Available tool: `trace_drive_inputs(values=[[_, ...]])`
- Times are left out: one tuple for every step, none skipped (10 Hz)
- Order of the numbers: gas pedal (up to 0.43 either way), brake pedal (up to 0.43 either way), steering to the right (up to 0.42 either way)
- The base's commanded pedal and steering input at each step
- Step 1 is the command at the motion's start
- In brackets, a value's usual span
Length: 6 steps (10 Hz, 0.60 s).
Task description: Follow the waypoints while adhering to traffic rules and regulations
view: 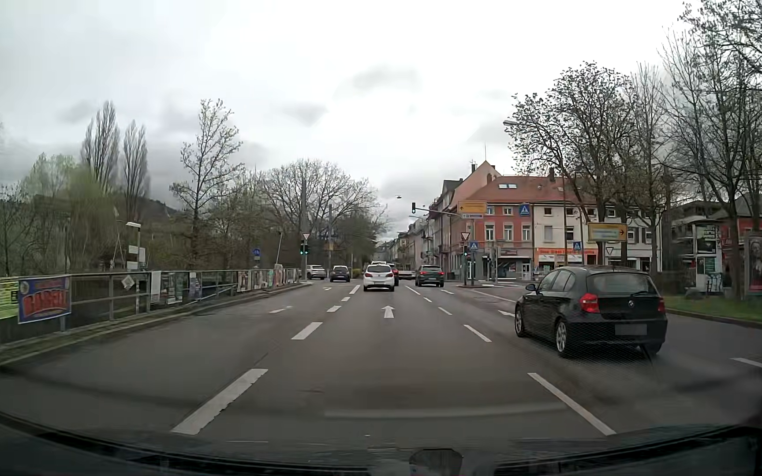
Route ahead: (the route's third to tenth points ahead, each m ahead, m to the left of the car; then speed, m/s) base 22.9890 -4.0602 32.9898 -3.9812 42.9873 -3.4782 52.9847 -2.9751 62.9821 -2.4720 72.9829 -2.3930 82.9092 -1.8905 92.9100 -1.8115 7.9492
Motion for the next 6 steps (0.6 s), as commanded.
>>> trace_drive_inputs(values=[[0.098, 0.0, -0.003], [0.098, 0.0, -0.003], [0.098, 0.0, -0.003], [0.098, 0.0, -0.003], [0.098, 0.0, -0.004], [0.098, 0.0, -0.004]])
